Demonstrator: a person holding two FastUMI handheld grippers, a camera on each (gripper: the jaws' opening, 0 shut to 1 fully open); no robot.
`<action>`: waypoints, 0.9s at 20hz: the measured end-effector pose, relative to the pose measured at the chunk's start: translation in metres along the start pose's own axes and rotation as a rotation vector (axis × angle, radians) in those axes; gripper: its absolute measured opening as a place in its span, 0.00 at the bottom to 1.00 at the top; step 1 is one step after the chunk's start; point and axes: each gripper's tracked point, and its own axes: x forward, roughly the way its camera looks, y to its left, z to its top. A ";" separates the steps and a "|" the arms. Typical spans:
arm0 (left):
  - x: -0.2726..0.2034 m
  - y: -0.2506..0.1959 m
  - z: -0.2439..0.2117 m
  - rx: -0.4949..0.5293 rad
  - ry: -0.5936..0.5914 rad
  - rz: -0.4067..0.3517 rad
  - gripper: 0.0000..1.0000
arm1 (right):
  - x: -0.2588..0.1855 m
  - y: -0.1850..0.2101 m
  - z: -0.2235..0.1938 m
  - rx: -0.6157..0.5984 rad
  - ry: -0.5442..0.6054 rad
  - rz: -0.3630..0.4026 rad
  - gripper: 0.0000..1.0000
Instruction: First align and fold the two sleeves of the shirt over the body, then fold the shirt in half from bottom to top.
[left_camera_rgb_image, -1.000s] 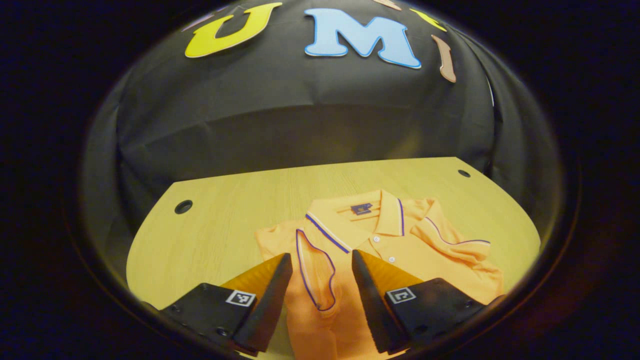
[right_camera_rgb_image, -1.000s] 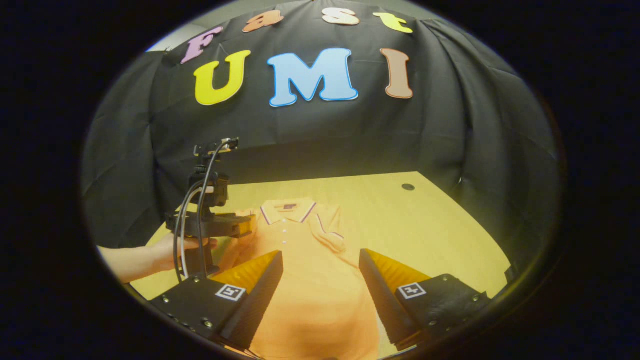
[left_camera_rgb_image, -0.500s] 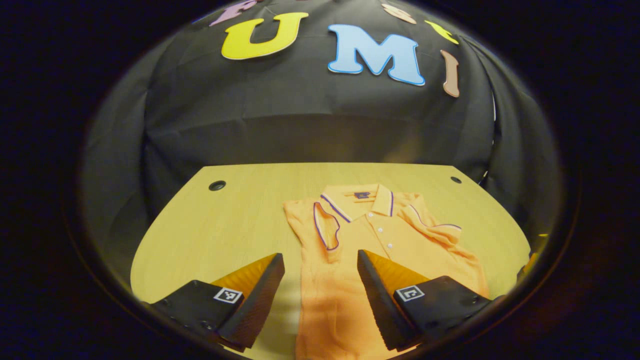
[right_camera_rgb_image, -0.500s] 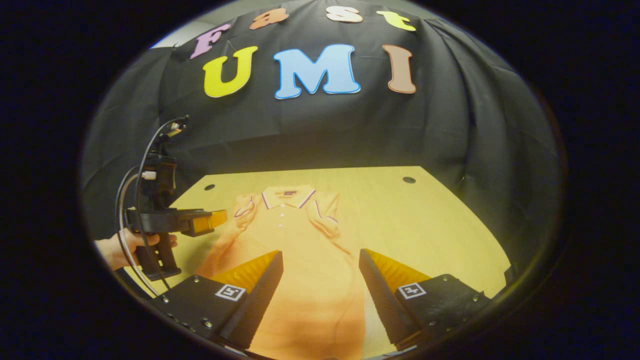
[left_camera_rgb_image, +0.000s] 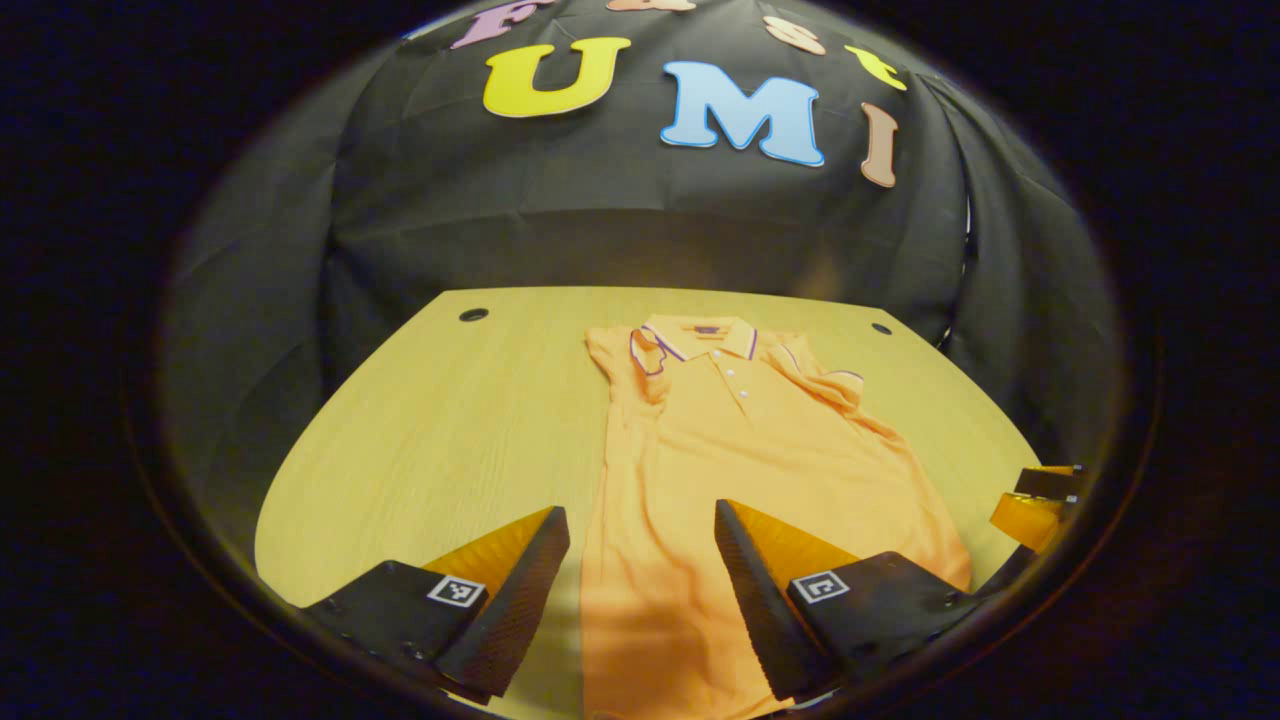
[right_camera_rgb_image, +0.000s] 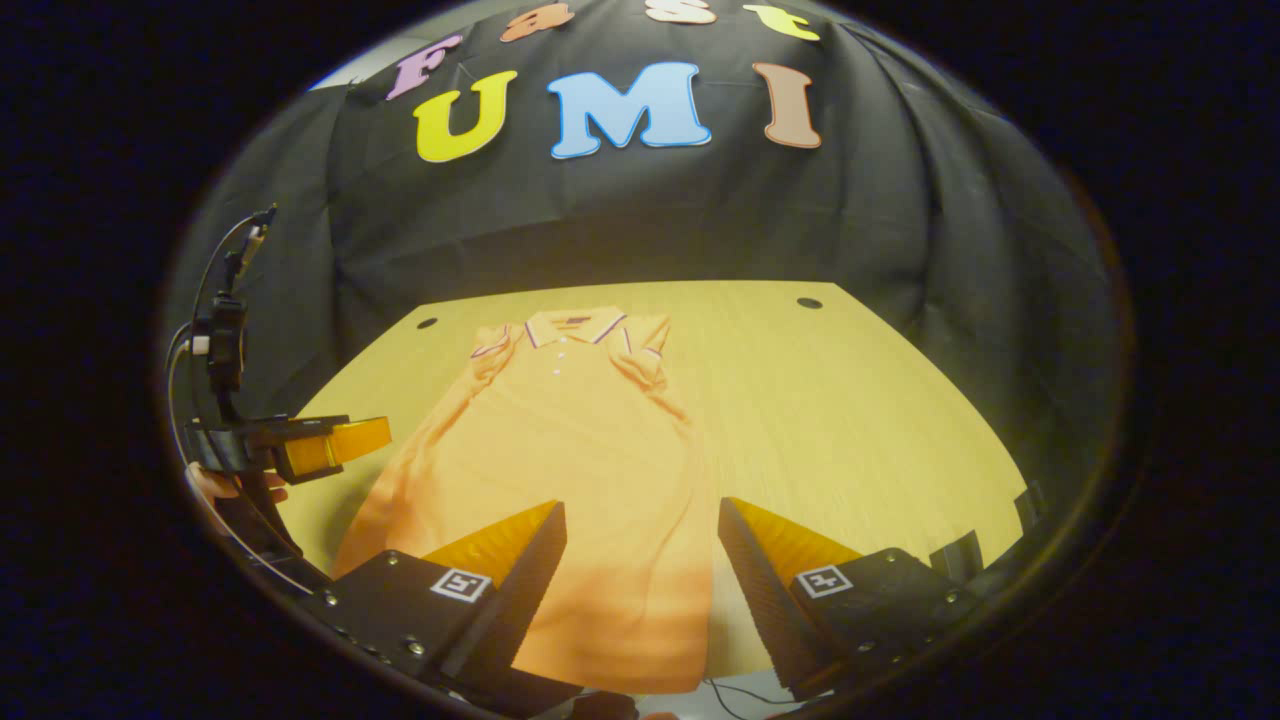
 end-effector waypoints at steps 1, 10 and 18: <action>-0.012 -0.001 -0.012 -0.010 0.003 0.000 0.94 | -0.004 -0.001 -0.008 0.000 0.006 0.004 0.95; -0.074 0.001 -0.083 -0.051 0.031 0.005 0.94 | -0.023 -0.020 -0.079 0.015 0.103 0.007 0.95; -0.083 -0.004 -0.134 -0.037 0.101 0.020 0.94 | -0.022 -0.014 -0.109 -0.033 0.142 0.023 0.95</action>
